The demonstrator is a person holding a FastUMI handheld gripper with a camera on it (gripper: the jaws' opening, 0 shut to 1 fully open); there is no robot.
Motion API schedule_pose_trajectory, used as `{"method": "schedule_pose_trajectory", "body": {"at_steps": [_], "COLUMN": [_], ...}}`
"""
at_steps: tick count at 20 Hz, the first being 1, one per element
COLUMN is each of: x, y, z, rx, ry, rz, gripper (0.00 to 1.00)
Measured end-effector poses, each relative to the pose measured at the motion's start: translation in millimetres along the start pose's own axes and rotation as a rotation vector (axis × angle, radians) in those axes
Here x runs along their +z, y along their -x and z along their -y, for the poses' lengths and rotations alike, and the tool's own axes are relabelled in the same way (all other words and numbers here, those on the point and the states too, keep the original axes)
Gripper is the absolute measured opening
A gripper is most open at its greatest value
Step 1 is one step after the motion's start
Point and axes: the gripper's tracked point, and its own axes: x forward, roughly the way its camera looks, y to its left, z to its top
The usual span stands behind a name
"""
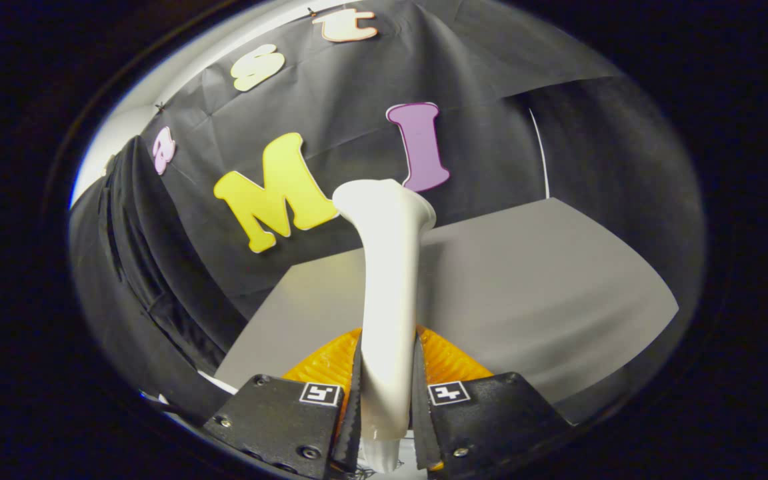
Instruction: Iron the clothes twice with a garment steamer, once on the left side and once on the right side.
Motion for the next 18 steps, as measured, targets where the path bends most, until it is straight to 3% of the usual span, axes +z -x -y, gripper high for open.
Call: {"method": "schedule_pose_trajectory", "body": {"at_steps": [7, 13, 18], "x": [53.9, 82.2, 85.5], "y": [71.1, 121.9, 135.4], "z": [-80.4, -194.4, -296.2], "rx": [0.063, 0.132, 0.201], "ry": [0.029, 0.092, 0.137], "rz": [0.192, 0.329, 0.386], "gripper": [0.34, 0.34, 0.34]}}
